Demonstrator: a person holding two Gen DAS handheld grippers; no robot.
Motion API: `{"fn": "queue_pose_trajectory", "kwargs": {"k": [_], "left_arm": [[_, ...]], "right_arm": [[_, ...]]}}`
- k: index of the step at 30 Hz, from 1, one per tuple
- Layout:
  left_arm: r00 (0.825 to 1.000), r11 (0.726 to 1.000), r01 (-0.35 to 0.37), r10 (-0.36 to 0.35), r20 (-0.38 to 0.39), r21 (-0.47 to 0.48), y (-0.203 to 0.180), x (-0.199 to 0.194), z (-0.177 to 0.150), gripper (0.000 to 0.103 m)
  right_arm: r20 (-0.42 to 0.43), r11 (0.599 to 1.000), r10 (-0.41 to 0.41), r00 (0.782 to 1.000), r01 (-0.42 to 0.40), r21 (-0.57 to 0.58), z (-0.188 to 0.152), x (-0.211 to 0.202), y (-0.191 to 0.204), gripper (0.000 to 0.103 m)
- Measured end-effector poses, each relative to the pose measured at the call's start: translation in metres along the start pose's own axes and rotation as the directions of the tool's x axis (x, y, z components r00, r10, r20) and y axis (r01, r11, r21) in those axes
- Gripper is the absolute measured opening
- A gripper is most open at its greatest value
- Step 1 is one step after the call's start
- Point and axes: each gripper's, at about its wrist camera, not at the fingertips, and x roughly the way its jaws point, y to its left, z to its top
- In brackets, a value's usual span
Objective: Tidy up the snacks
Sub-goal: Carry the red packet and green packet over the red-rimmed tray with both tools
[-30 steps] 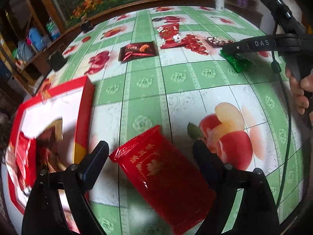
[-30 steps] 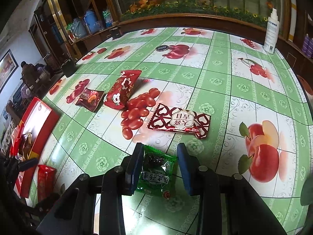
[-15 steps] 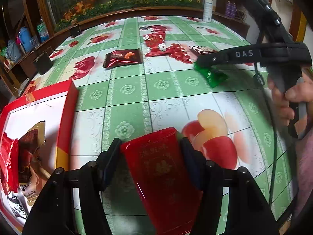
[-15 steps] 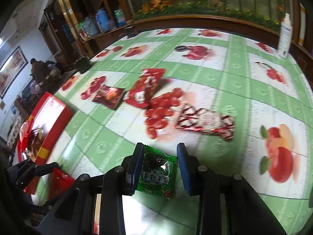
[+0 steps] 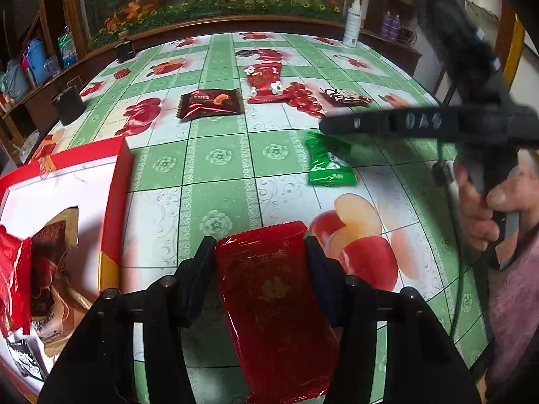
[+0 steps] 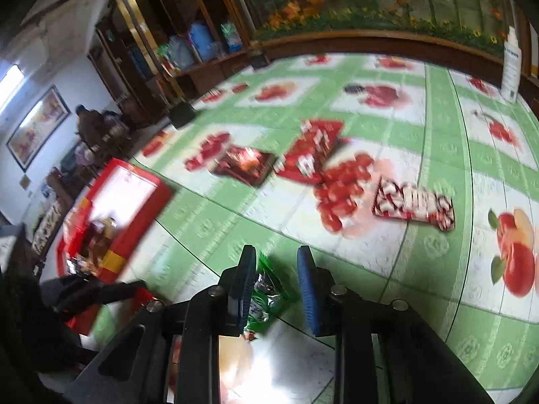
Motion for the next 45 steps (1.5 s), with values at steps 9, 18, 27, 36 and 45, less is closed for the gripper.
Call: {"fn": "queue_pose_trajectory", "kwargs": {"k": [9, 18, 27, 36, 45], "left_arm": [[1.0, 0.999, -0.019, 0.02, 0.024, -0.025, 0.01, -0.005, 0.0, 0.051], [0.998, 0.999, -0.018, 0.021, 0.06, -0.047, 0.021, -0.018, 0.004, 0.051], [0.992, 0.997, 0.006, 0.003, 0.128, -0.071, 0.034, -0.048, 0.004, 0.05], [0.975, 0.99, -0.03, 0.06, 0.215, -0.14, 0.077, -0.095, -0.006, 0.05], [0.959, 0.955, -0.1, 0.167, 0.229, -0.28, 0.148, -0.114, -0.018, 0.026]], "right_arm": [[-0.071, 0.999, -0.05, 0.996, 0.051, 0.008, -0.003, 0.014, 0.01, 0.051], [-0.039, 0.956, -0.233, 0.972, 0.222, -0.19, -0.024, 0.023, 0.059, 0.043], [-0.006, 0.967, -0.206, 0.979, 0.202, -0.156, -0.022, 0.017, 0.058, 0.033], [0.13, 0.991, 0.016, 0.991, 0.001, -0.133, -0.001, 0.002, 0.102, 0.032], [0.093, 0.962, 0.177, 0.98, -0.152, -0.226, 0.013, 0.043, 0.194, 0.032]]}}
